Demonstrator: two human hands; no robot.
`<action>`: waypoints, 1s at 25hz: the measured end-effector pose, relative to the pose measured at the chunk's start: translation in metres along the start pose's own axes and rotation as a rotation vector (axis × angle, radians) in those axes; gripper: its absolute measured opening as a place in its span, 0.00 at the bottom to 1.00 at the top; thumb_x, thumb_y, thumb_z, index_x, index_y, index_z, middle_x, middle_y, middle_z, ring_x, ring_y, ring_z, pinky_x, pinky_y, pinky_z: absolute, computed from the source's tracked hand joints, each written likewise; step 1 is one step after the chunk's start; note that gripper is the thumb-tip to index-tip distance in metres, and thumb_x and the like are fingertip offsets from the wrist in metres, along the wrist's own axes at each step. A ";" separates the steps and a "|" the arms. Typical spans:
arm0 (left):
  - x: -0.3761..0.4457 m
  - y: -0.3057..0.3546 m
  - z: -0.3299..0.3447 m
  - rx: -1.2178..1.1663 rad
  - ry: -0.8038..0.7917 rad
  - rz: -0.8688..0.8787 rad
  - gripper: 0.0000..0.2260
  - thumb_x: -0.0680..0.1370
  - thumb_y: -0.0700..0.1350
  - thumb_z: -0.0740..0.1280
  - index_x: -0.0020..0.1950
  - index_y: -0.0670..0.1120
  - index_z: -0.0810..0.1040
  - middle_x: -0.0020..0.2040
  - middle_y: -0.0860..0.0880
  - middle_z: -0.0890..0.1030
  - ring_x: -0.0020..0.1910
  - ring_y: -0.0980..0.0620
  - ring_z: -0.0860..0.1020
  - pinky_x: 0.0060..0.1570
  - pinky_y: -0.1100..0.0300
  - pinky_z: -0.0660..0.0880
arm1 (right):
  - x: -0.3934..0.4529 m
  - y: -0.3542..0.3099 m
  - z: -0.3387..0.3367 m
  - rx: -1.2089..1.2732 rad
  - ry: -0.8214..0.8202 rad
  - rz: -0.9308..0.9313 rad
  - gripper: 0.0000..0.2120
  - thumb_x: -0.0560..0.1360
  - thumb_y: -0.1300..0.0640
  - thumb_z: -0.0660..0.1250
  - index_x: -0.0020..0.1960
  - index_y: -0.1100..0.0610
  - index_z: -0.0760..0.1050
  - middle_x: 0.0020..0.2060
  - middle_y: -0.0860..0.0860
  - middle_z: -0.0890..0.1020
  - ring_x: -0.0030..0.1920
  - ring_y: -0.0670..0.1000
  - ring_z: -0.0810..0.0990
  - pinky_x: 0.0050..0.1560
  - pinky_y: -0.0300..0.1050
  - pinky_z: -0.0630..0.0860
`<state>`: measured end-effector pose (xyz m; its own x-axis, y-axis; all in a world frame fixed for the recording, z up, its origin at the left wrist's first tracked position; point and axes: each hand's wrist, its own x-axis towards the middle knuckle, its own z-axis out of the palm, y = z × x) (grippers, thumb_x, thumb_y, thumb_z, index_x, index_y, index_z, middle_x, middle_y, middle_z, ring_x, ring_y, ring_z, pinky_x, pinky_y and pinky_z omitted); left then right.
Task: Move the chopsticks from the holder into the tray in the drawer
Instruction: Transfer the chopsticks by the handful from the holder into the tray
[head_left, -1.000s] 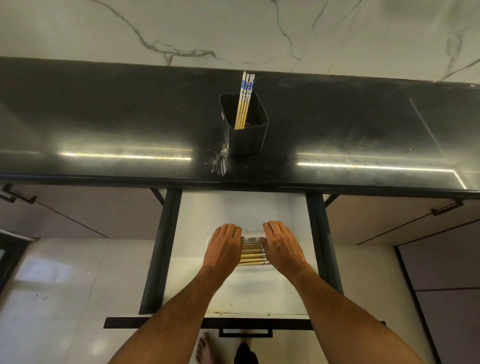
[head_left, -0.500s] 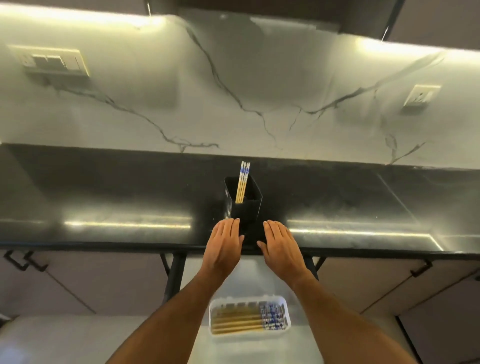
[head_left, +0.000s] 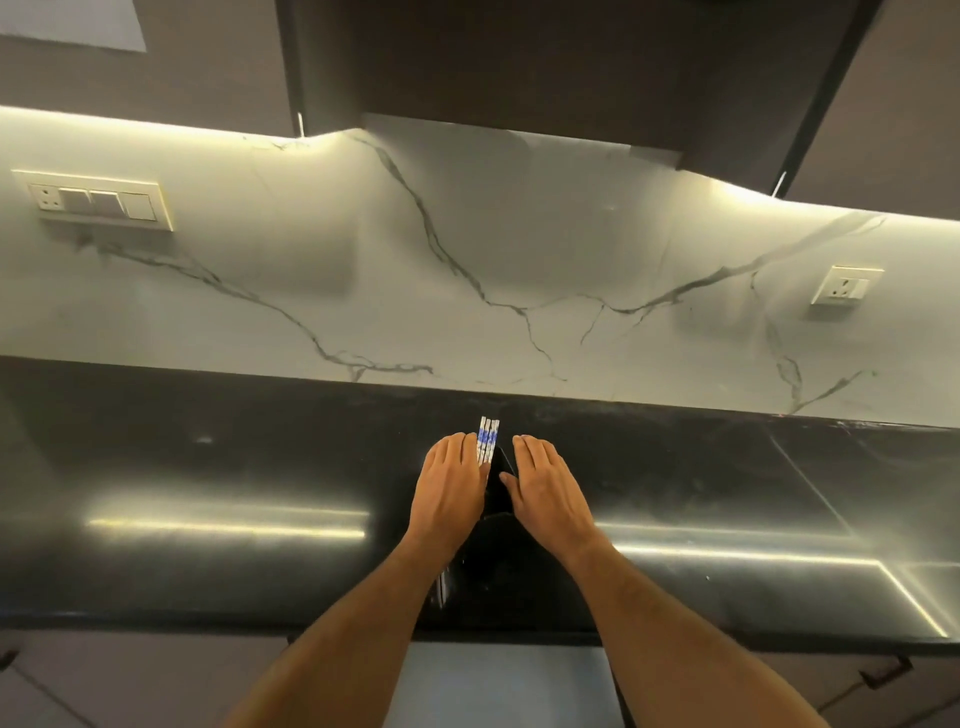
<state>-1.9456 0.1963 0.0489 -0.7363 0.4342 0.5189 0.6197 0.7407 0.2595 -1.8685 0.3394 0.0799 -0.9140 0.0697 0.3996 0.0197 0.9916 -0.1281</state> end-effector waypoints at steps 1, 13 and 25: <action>0.010 -0.002 0.007 0.003 -0.004 0.000 0.19 0.81 0.51 0.66 0.68 0.43 0.73 0.62 0.45 0.79 0.62 0.48 0.78 0.68 0.52 0.73 | 0.013 0.004 0.004 0.021 -0.018 0.005 0.26 0.83 0.51 0.64 0.76 0.63 0.67 0.71 0.59 0.75 0.71 0.58 0.74 0.73 0.52 0.71; 0.074 -0.033 0.082 -0.147 -0.235 -0.148 0.05 0.81 0.41 0.63 0.56 0.44 0.76 0.52 0.47 0.78 0.50 0.48 0.77 0.51 0.55 0.75 | 0.119 0.041 0.095 0.614 -0.218 0.399 0.31 0.80 0.58 0.70 0.79 0.60 0.62 0.70 0.56 0.75 0.69 0.56 0.76 0.72 0.52 0.73; 0.082 -0.039 0.093 -0.292 -0.207 -0.195 0.08 0.83 0.44 0.64 0.54 0.44 0.82 0.47 0.47 0.81 0.42 0.50 0.79 0.44 0.57 0.78 | 0.135 0.044 0.096 1.067 -0.052 0.592 0.14 0.68 0.70 0.79 0.51 0.58 0.86 0.45 0.54 0.88 0.47 0.50 0.88 0.52 0.52 0.86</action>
<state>-2.0552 0.2505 0.0053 -0.8685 0.4156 0.2701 0.4918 0.6555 0.5731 -2.0299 0.3823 0.0411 -0.8924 0.4512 -0.0068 0.1183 0.2193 -0.9685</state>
